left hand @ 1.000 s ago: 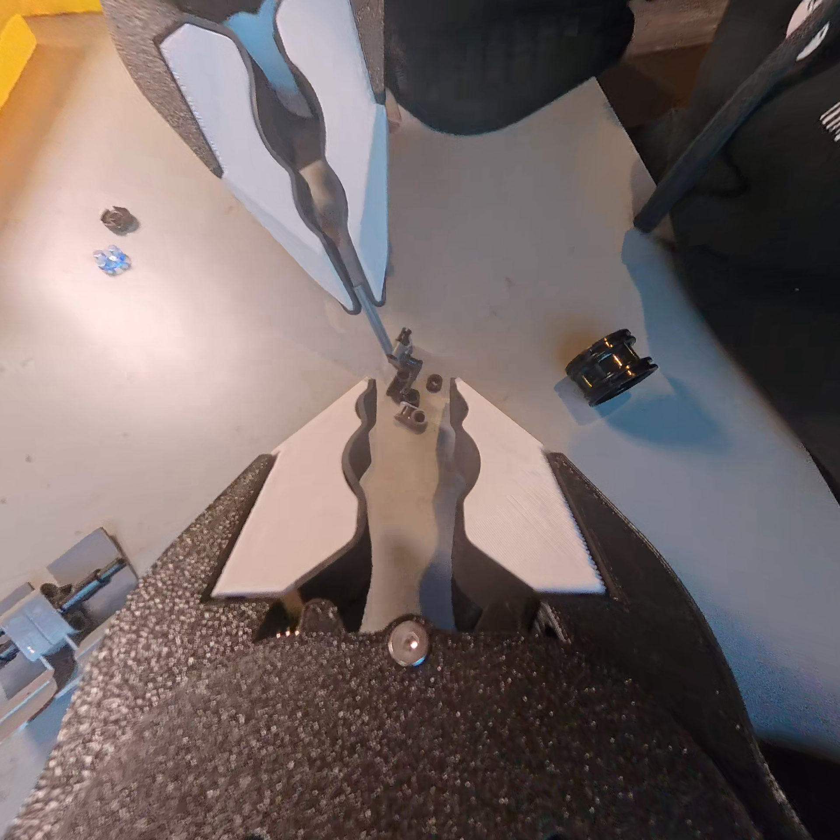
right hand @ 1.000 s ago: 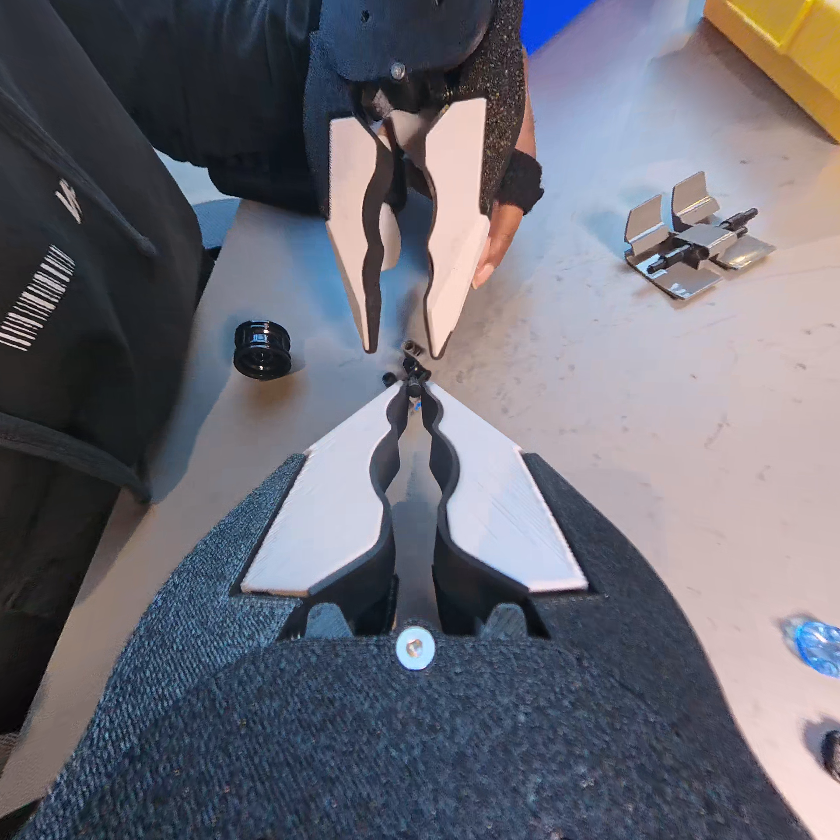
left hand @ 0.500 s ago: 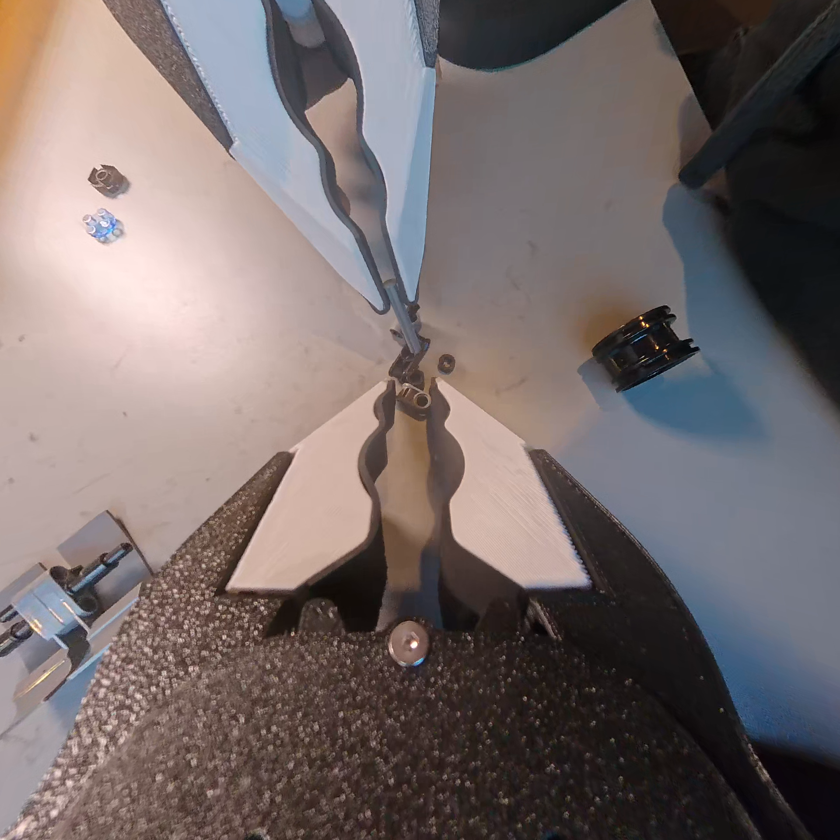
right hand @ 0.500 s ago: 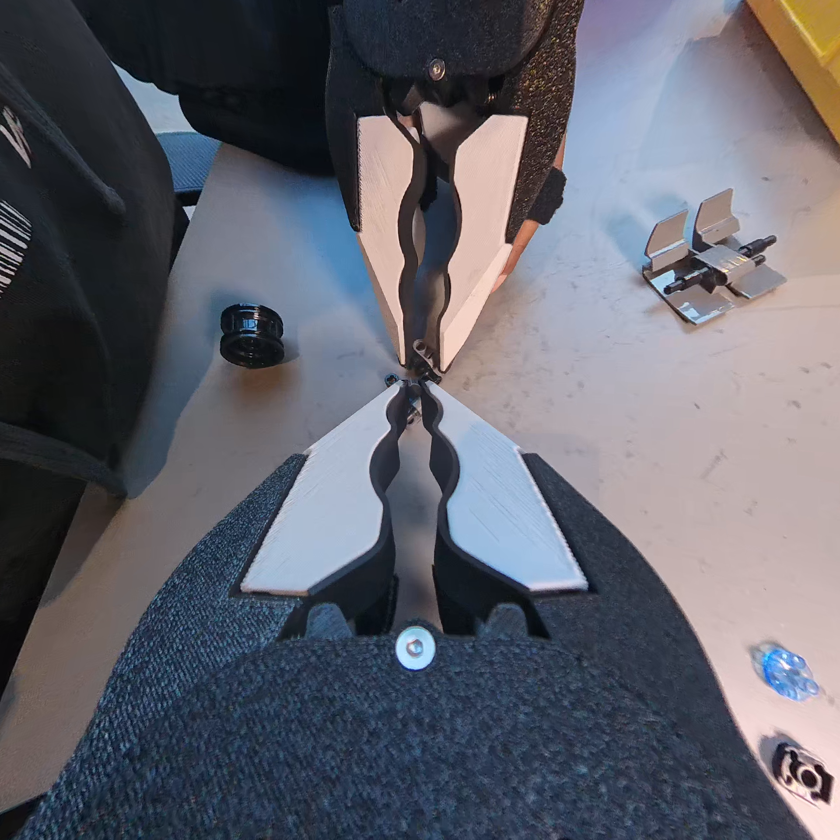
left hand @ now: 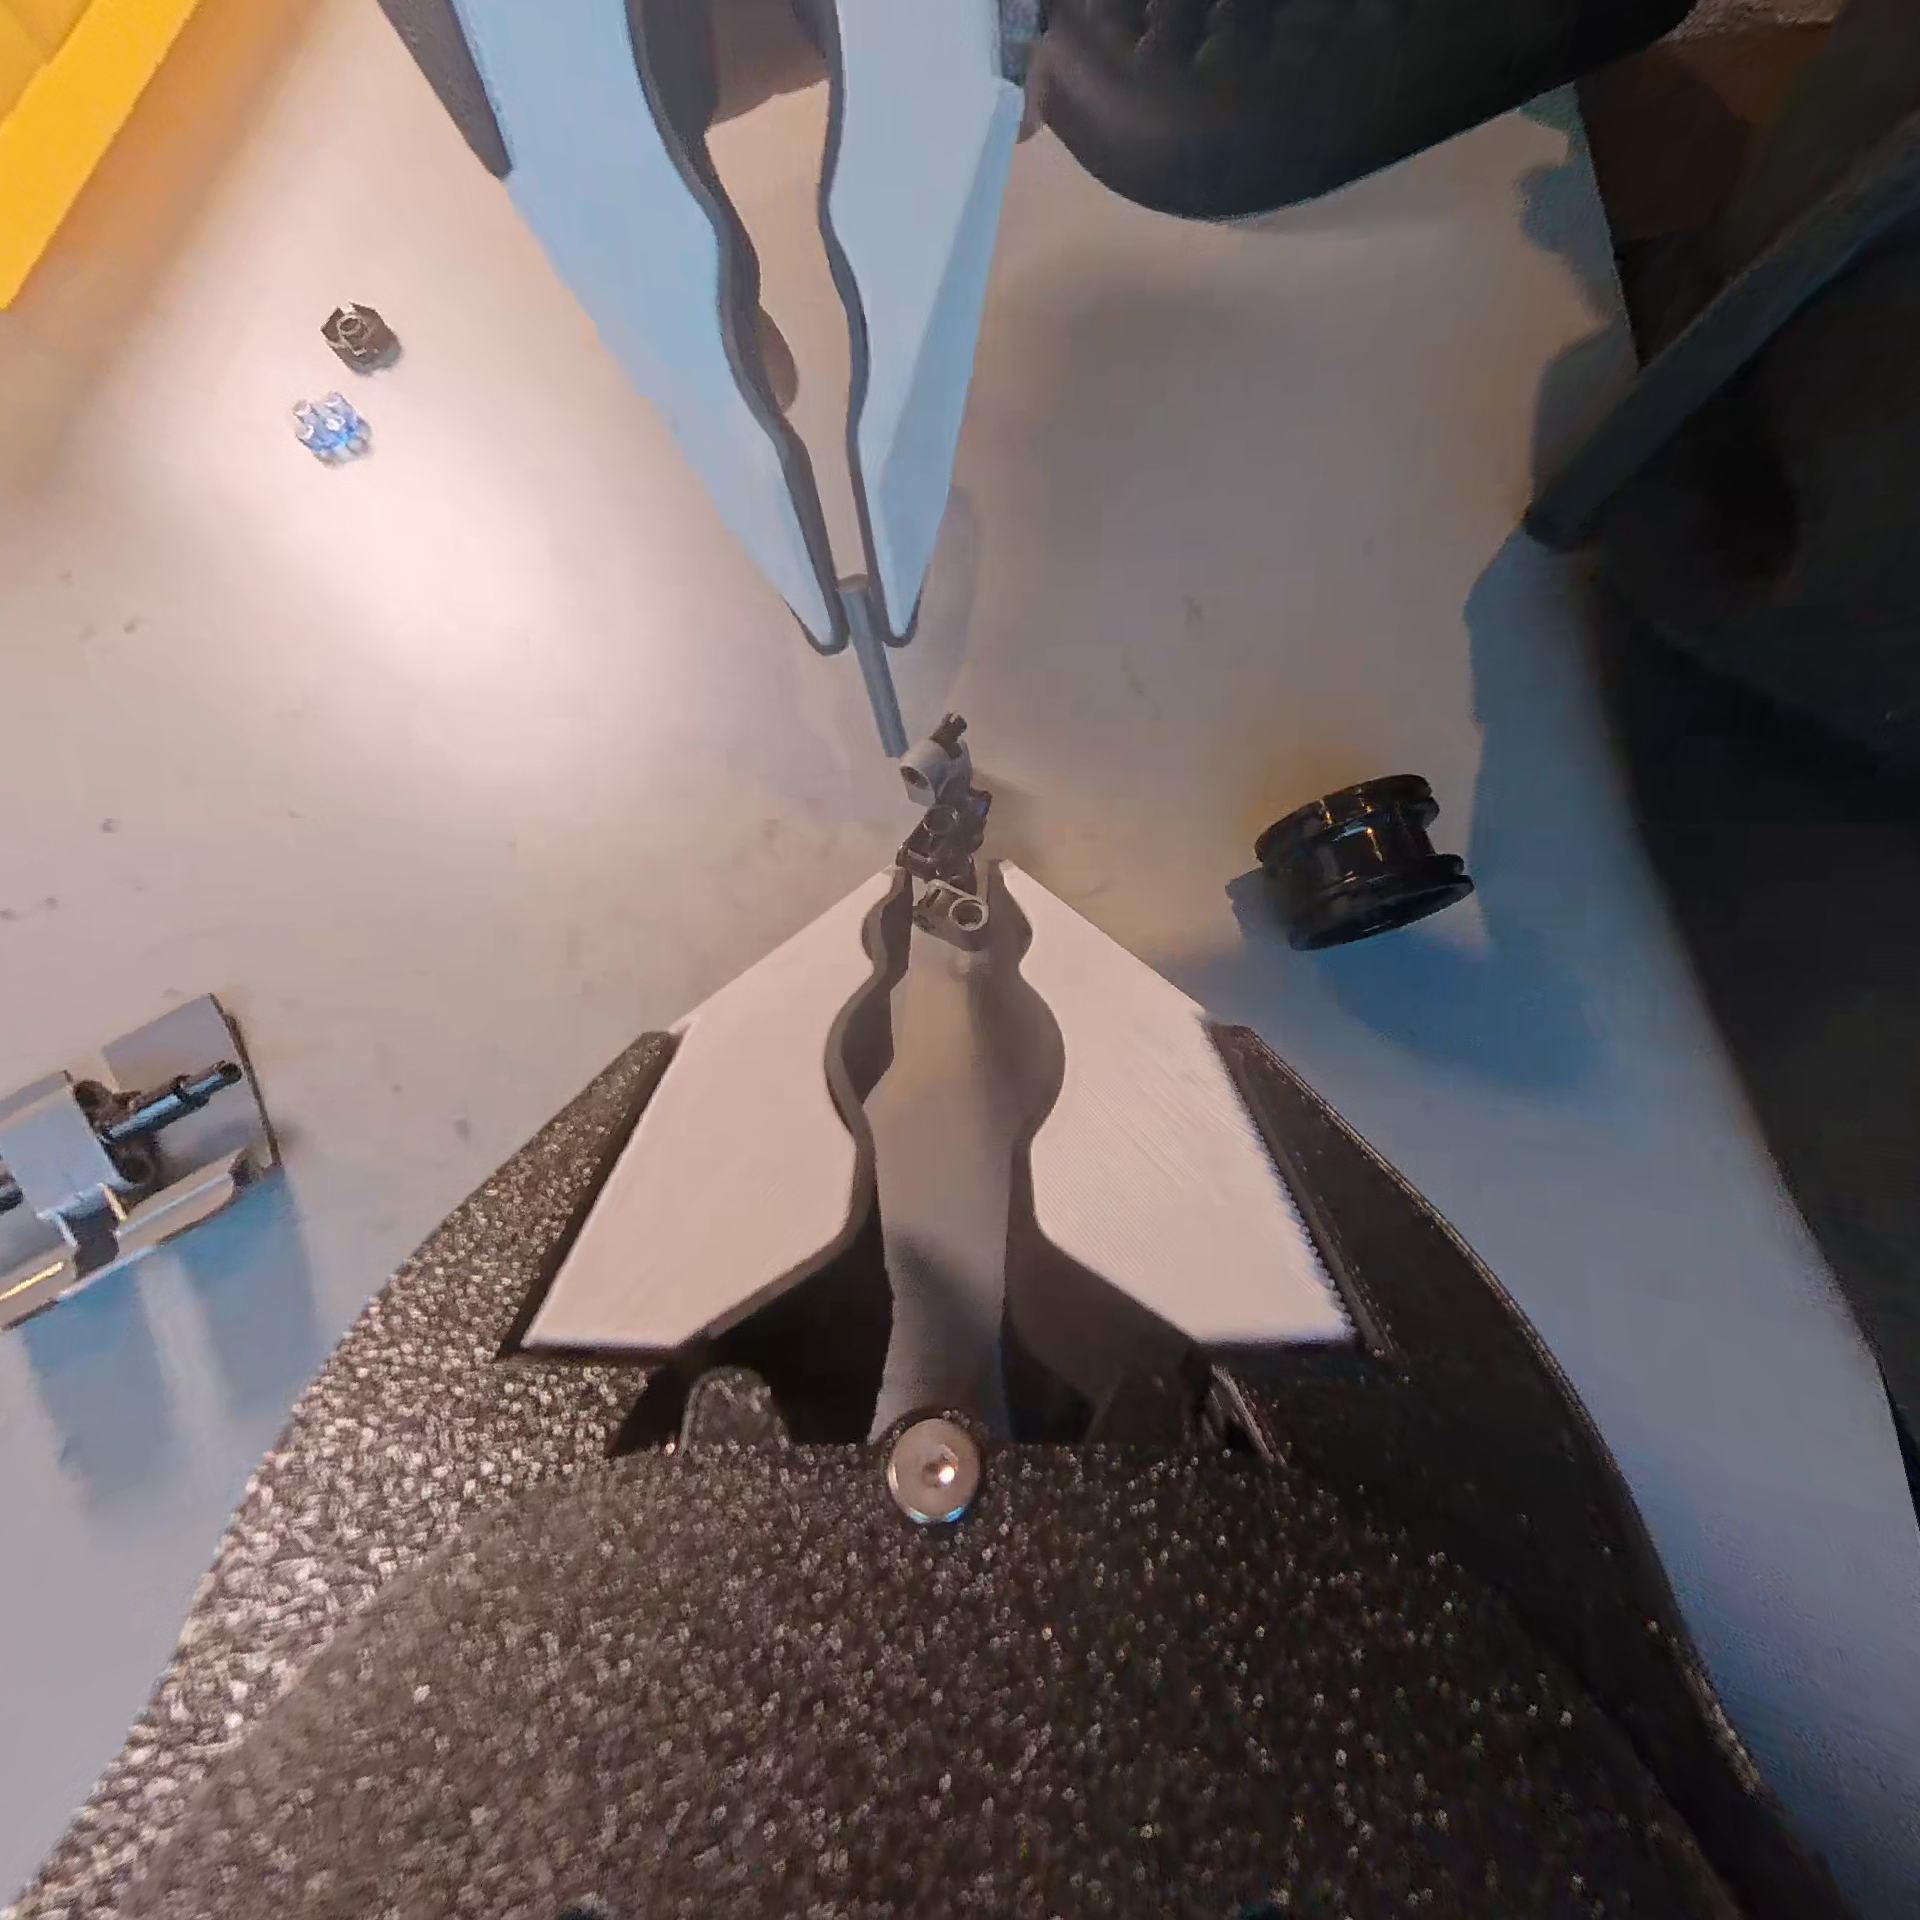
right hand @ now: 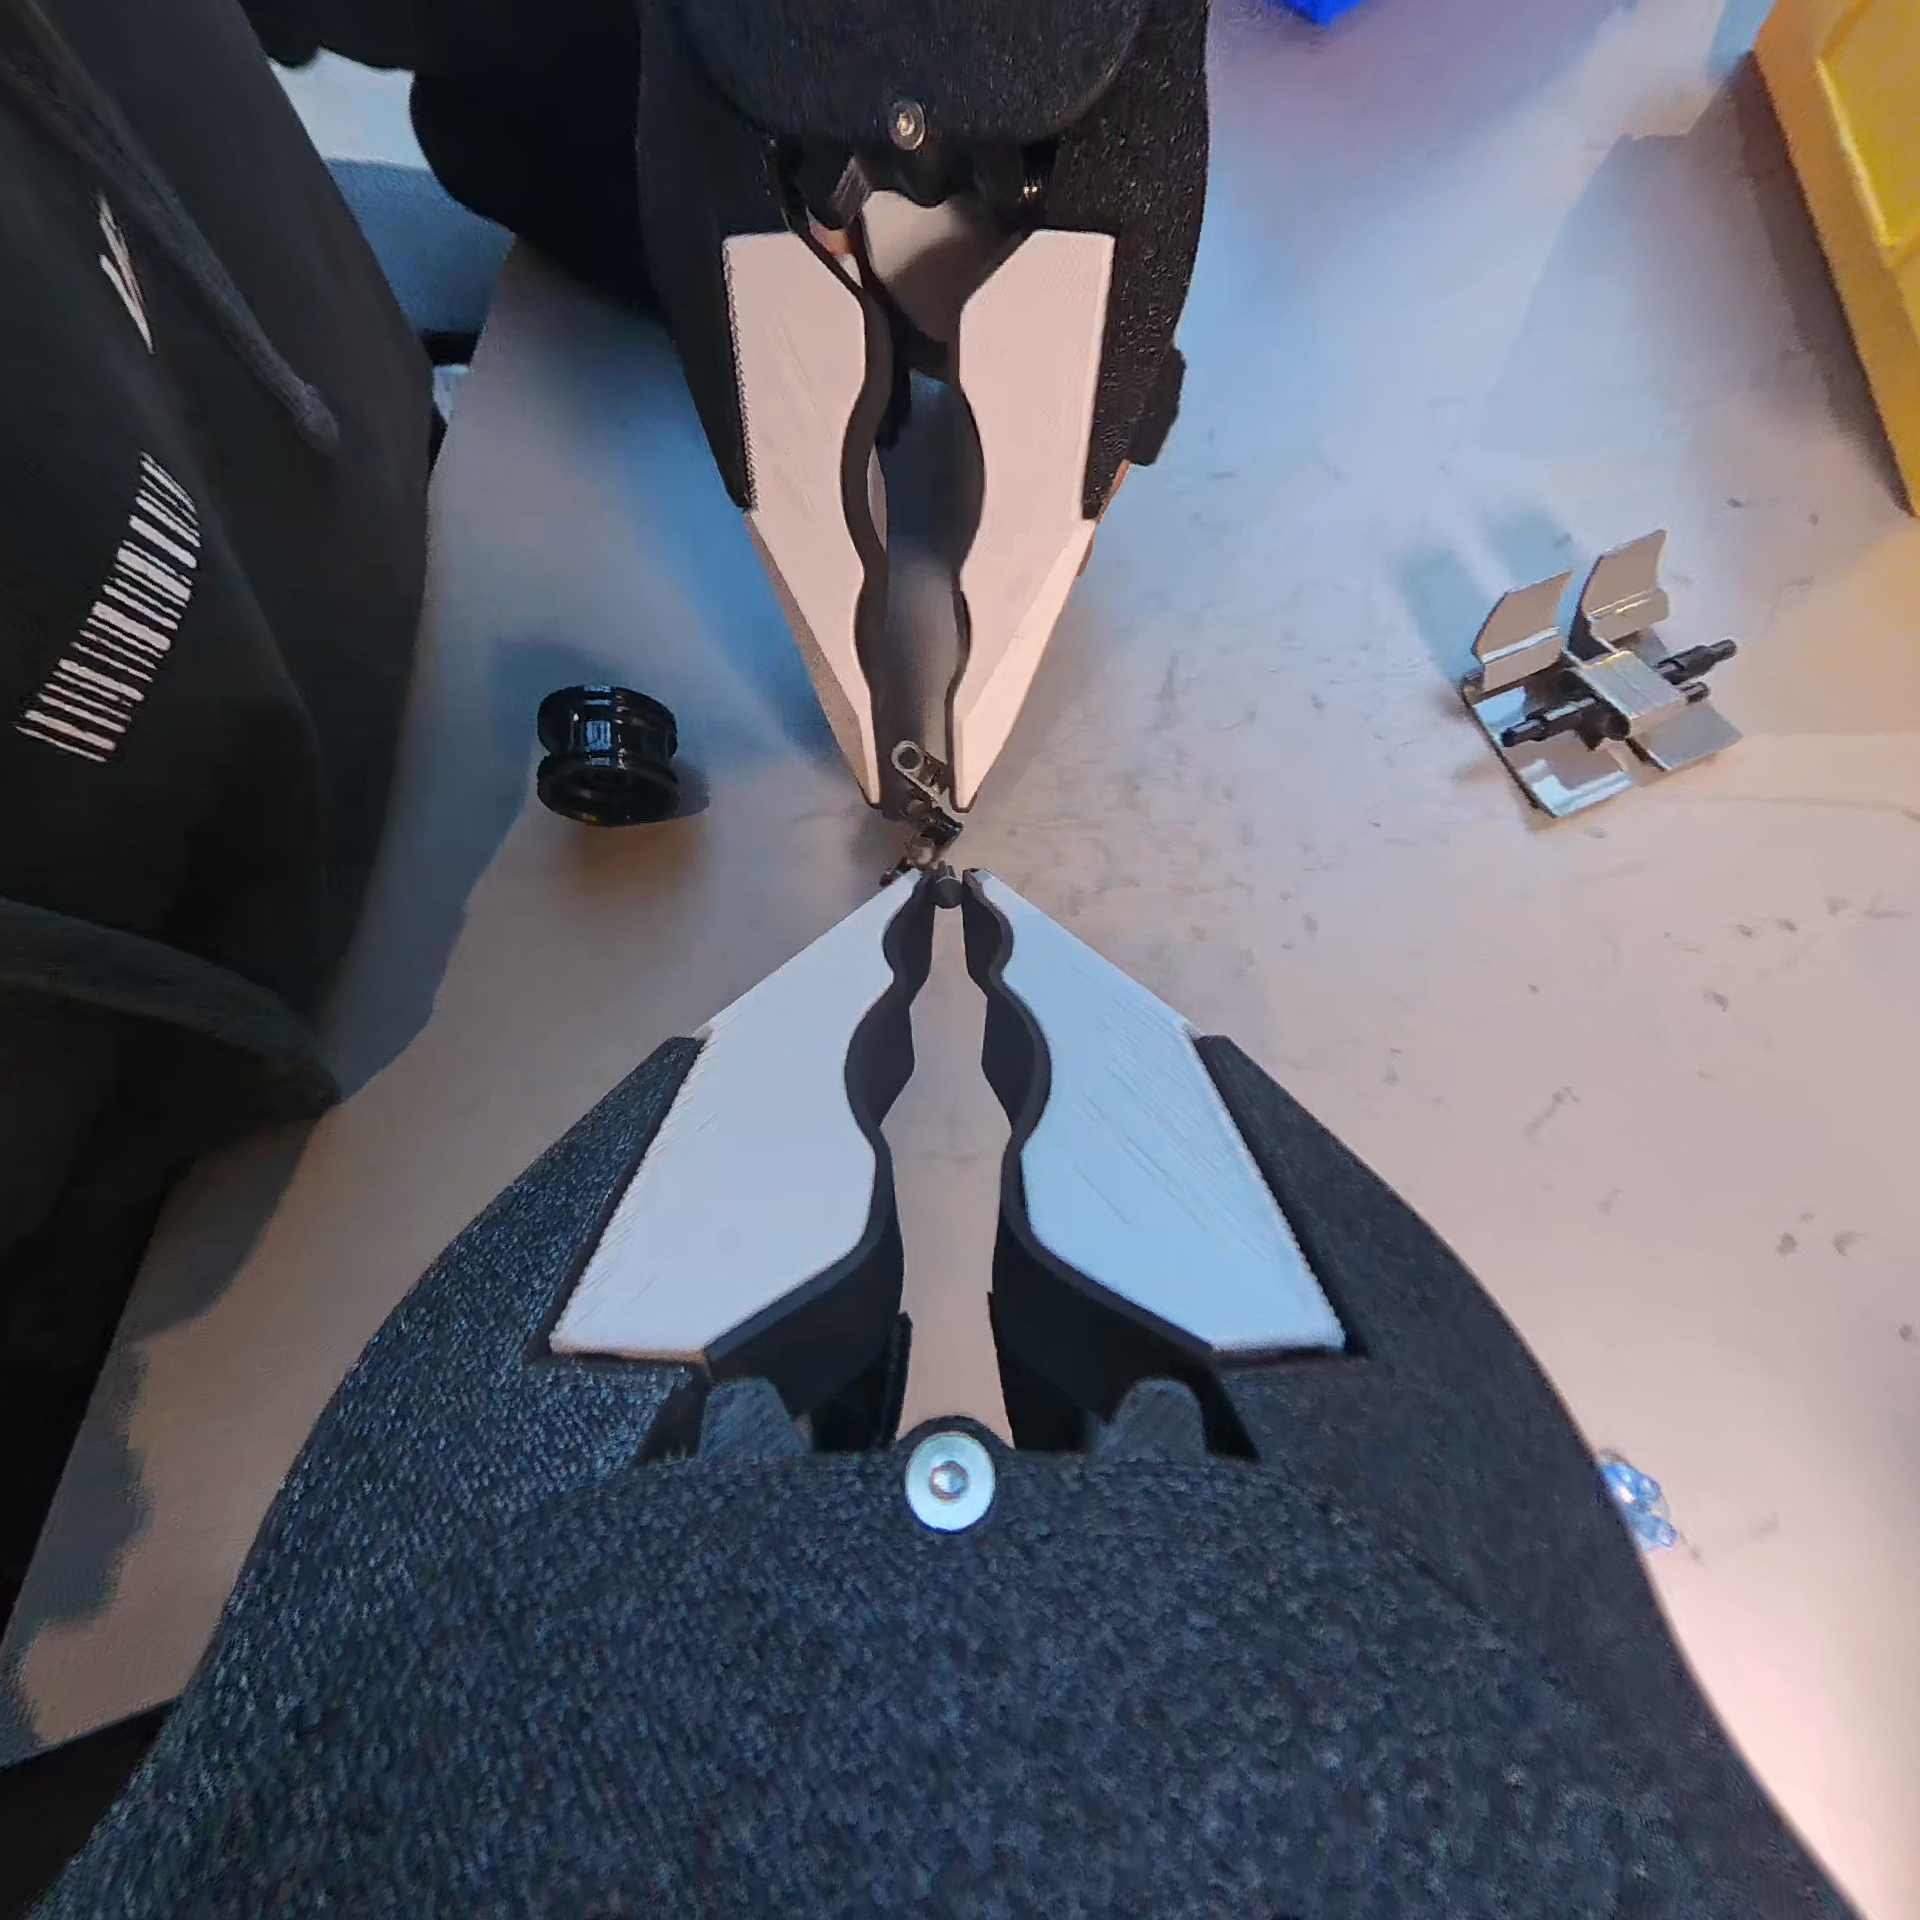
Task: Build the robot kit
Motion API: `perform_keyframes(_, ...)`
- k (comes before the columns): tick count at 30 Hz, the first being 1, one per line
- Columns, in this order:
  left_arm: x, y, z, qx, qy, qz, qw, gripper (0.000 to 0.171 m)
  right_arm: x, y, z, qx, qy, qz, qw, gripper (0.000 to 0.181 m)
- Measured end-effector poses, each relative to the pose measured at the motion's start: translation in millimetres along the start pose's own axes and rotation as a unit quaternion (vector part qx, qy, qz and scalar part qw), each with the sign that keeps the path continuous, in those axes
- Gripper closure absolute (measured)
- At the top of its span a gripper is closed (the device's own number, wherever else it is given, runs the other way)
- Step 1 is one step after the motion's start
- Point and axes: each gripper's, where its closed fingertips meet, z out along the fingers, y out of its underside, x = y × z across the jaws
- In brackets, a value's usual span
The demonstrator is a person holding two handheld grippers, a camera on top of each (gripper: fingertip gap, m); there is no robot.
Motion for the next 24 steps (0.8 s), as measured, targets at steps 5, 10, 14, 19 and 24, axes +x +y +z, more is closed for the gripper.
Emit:
perform_keyframes(5, 0.7, 0.8, 2.3, -0.004, 0.004, -0.004, 1.0, 0.159, -5.0, 1.3, 6.3, -0.046, -0.012, -0.023, 0.999, 0.176)
perform_keyframes(10, 2.7, -3.9, 0.0, 0.004, -0.007, 0.002, 1.0, 0.159, -9.6, 0.7, 10.0, -0.076, -0.015, -0.046, 0.996, 0.176)
perform_keyframes(14, 4.2, 2.1, 1.3, -0.007, -0.01, 0.002, 1.0, 0.159, -10.3, 2.1, 12.4, -0.086, -0.016, -0.051, 0.995, 0.176)
perform_keyframes(19, 4.5, 4.4, 2.2, -0.006, -0.011, 0.008, 1.0, 0.165, -9.0, 1.8, 14.7, -0.101, -0.013, -0.061, 0.993, 0.176)
perform_keyframes(24, 7.0, 3.1, 2.7, -0.004, -0.006, 0.013, 1.0, 0.165, -10.2, -1.1, 15.4, -0.115, -0.019, -0.073, 0.991, 0.176)
